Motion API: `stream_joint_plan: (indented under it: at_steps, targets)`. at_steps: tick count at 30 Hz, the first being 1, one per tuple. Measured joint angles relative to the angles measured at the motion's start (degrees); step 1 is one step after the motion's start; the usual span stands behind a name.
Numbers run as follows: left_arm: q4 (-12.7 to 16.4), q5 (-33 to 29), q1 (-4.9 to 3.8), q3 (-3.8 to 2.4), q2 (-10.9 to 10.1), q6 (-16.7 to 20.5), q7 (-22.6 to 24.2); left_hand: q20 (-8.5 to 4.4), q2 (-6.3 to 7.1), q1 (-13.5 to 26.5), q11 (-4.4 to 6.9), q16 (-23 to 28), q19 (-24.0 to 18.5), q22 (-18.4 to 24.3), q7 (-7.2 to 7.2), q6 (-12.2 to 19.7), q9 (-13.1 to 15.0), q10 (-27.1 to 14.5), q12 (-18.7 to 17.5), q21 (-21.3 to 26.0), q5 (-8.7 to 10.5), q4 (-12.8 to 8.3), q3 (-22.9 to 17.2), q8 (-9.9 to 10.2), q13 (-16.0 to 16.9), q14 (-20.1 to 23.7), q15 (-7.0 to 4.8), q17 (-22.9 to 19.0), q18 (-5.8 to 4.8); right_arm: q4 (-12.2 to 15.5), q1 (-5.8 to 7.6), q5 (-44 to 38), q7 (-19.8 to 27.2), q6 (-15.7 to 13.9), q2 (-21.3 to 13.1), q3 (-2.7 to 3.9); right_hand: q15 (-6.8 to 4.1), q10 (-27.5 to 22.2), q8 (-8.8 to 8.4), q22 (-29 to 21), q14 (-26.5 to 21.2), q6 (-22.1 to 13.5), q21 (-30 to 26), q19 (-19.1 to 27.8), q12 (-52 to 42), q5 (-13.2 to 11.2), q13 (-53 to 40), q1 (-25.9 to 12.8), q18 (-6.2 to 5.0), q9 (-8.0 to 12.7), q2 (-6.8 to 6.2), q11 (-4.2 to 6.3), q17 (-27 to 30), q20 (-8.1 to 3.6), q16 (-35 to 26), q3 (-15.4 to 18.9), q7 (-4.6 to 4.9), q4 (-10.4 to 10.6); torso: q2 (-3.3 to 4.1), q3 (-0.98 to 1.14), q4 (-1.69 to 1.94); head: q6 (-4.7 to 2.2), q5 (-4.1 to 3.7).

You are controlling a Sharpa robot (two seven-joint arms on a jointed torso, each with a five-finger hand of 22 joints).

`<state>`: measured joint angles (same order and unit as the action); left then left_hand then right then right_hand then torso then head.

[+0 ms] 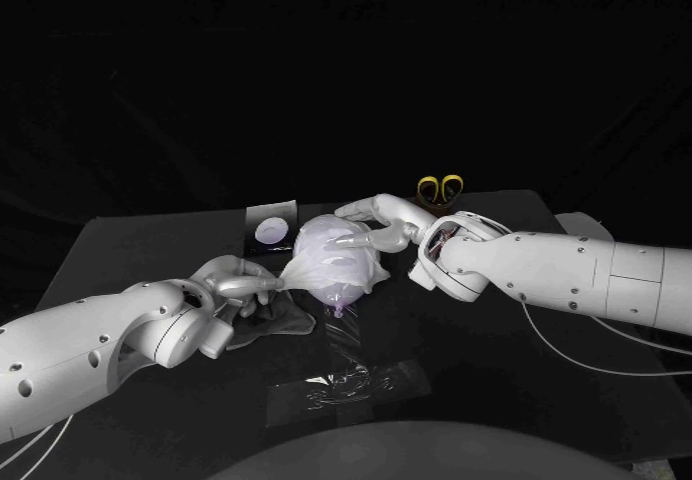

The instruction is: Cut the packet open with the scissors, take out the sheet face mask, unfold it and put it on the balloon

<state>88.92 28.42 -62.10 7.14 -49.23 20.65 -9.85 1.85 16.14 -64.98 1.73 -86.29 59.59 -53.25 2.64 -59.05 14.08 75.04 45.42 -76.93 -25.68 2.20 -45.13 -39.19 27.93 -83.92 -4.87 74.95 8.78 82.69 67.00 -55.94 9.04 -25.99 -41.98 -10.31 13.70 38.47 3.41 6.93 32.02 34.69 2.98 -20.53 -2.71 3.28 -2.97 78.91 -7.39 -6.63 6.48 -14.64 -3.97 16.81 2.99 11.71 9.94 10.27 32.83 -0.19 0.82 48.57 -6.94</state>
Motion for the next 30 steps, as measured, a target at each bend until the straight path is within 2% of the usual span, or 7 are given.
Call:
stream_joint_plan:
  at_steps: [7,10,11,13,20,24,30]
  targets:
    - [-0.3,2.4,0.00,-0.02,0.0,-0.6,0.2,0.02,-0.47,0.2,-0.02,0.6,-0.1,0.2,-0.16,0.5,0.0,-0.3,0.0,0.1,-0.31,-0.8,0.8,0.0,-0.1,0.0,0.01,-1.9,0.00,0.0,0.01,-0.9,-0.4,0.0,0.0,0.02,0.00,0.0,0.00,-0.1,0.0,0.0,0.0,0.0,0.0,-0.1,0.0,1.3,0.27,0.1,-0.08,0.00,0.1,0.00,0.0,-0.1,0.00,-1.0,-0.01,-0.01,0.00,-0.04,0.02]
    - [-0.3,3.0,0.00,-0.02,0.0,-1.0,0.4,0.85,-1.82,-0.1,-0.47,2.0,-3.0,3.5,0.44,3.3,2.9,-3.0,-1.9,2.6,1.03,-3.5,3.5,-0.3,-1.6,-0.1,0.23,-5.8,-0.01,-0.1,0.01,-1.2,-0.5,0.0,0.0,0.02,0.00,0.0,0.00,-0.1,0.0,0.0,0.0,0.0,-0.1,-0.1,-0.1,1.3,0.34,0.1,-0.08,0.00,0.1,0.00,0.0,-0.1,0.00,-1.0,-0.02,0.00,0.00,-0.06,0.07]
    - [-0.3,3.2,0.00,-0.02,0.0,-1.3,0.5,1.33,-2.30,-0.3,-0.64,2.2,-3.7,4.6,0.57,4.0,5.9,-3.9,-2.5,3.4,1.46,-4.3,4.3,-0.3,-2.0,-0.1,0.53,-6.5,0.00,-0.1,0.01,-1.3,-0.5,-0.1,0.0,0.03,0.00,0.0,0.00,-0.1,0.0,0.0,0.0,0.0,-0.1,-0.1,-0.1,1.3,0.34,0.1,-0.08,0.00,0.1,0.00,0.0,-0.1,0.00,-1.0,-0.02,0.00,-0.01,-0.07,0.08]
    - [-0.2,3.5,0.01,-0.01,0.0,-1.8,0.5,1.89,-2.60,-0.2,-1.63,2.8,-5.6,7.2,1.95,6.1,8.6,-6.7,-4.3,5.2,2.05,-4.5,6.0,1.8,-3.0,0.7,1.34,-8.6,-0.01,-0.1,0.02,-1.3,-0.5,-0.2,0.0,0.03,0.00,0.0,0.00,-0.1,0.0,0.0,0.0,0.0,-0.1,-0.1,-0.1,1.3,0.35,0.1,-0.08,0.00,0.1,0.00,0.0,-0.1,0.00,-1.0,-0.02,0.01,-0.02,-0.10,0.11]
    - [-0.1,4.1,0.02,0.01,-0.1,-4.4,0.2,4.22,-1.12,-1.0,-5.75,4.2,-9.8,13.0,6.15,14.1,5.4,-11.9,-6.4,9.4,3.24,-2.7,11.9,8.3,-5.0,3.5,4.77,-14.2,0.01,0.2,-0.02,-0.8,-0.1,-1.4,-0.2,0.00,0.00,0.5,0.00,-0.1,0.0,0.0,0.0,0.0,-0.1,-0.1,-0.1,0.9,0.36,0.2,-0.40,0.11,0.1,0.00,0.0,0.7,0.00,-0.6,-0.02,0.03,-0.05,-0.21,0.11]
    - [-0.1,4.4,0.02,0.01,-0.2,-5.8,-0.4,4.80,-0.71,-1.4,-6.31,4.7,-11.0,14.8,6.66,16.6,4.4,-13.5,-6.7,10.6,4.58,-2.0,13.9,9.8,-5.6,4.3,5.52,-16.0,0.98,0.6,-0.09,0.3,0.7,-2.7,-0.7,-0.05,0.00,0.5,0.00,-0.1,0.0,0.0,0.2,0.0,-0.1,-0.1,-0.1,-0.2,0.36,0.2,-0.85,0.11,0.3,0.00,0.0,1.8,0.00,0.2,-0.02,0.03,-0.05,-0.31,0.01]
    - [-0.1,5.0,0.02,0.01,-0.3,-7.2,-1.1,5.36,-0.52,-2.2,-6.86,5.2,-11.5,15.8,7.08,18.0,3.7,-15.3,-6.9,11.5,5.92,-1.1,16.7,10.1,-6.3,5.5,6.24,-18.3,1.00,1.7,-0.19,3.6,2.3,-4.1,-2.0,-0.13,0.23,0.6,0.00,-0.6,-1.3,0.0,0.2,1.0,-0.1,-0.2,-0.1,-2.2,0.36,0.5,-1.97,0.09,0.6,-0.04,0.0,4.0,0.00,1.4,-0.01,0.03,-0.03,-0.55,0.03]
